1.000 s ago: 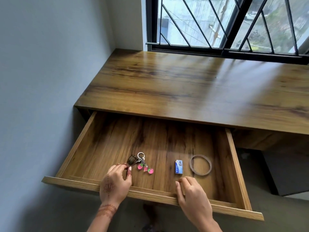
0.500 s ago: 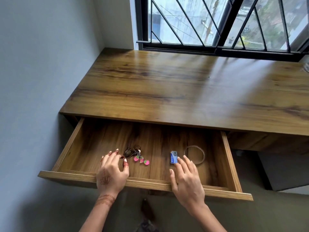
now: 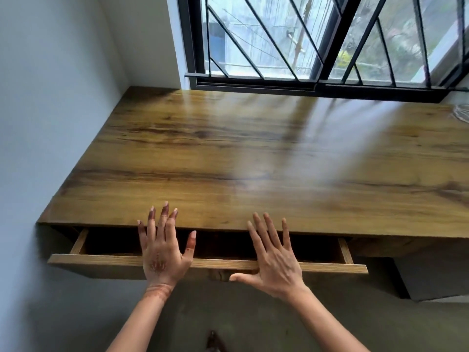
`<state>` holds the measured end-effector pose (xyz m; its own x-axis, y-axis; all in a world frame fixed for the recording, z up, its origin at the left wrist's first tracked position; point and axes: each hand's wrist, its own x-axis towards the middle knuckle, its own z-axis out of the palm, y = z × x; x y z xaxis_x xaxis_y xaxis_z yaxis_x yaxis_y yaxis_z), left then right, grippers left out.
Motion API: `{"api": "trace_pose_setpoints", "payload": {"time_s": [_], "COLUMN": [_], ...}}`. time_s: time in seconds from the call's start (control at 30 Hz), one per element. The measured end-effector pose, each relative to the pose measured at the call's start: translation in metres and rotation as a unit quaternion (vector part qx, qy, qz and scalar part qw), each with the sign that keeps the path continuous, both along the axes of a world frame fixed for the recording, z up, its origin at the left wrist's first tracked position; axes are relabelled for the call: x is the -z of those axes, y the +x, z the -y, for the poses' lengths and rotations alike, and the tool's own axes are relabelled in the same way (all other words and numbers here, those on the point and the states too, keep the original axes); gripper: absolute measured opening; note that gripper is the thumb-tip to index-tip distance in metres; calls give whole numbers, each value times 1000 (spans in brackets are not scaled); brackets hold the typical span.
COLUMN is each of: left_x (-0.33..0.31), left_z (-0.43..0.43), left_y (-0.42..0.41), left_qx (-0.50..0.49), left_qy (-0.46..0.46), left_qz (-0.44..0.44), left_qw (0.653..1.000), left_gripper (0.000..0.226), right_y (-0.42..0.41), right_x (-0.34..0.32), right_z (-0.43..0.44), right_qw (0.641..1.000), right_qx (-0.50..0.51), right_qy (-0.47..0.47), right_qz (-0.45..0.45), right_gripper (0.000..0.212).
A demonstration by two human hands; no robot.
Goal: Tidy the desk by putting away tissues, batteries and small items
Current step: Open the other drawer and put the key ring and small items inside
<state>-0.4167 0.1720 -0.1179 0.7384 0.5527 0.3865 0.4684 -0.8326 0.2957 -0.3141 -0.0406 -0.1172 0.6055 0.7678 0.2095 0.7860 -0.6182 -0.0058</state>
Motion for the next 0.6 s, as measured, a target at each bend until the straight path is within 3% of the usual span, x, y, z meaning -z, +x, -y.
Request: {"api": "trace_pose_setpoints", "payload": {"time_s": [0.13, 0.33, 0.6], "left_x": [1, 6, 18], "left_z": [-17, -33, -33], "left_y": [28, 37, 41], "left_qx": [51, 174, 161], "left_qy": [41, 113, 149], "left_qz": [-29, -73, 14], "left_qw": [997, 975, 976], "left_gripper": [78, 107, 79], "right_y": [31, 40, 43], "right_x": [8, 22, 24], "right_z": [-13, -24, -38], "right_qw": [999, 980, 965], "right_qx": [-9, -19, 0], "right_qy": [11, 155, 184], "right_qz": [42, 120, 187], "right_gripper": [104, 73, 48]}}
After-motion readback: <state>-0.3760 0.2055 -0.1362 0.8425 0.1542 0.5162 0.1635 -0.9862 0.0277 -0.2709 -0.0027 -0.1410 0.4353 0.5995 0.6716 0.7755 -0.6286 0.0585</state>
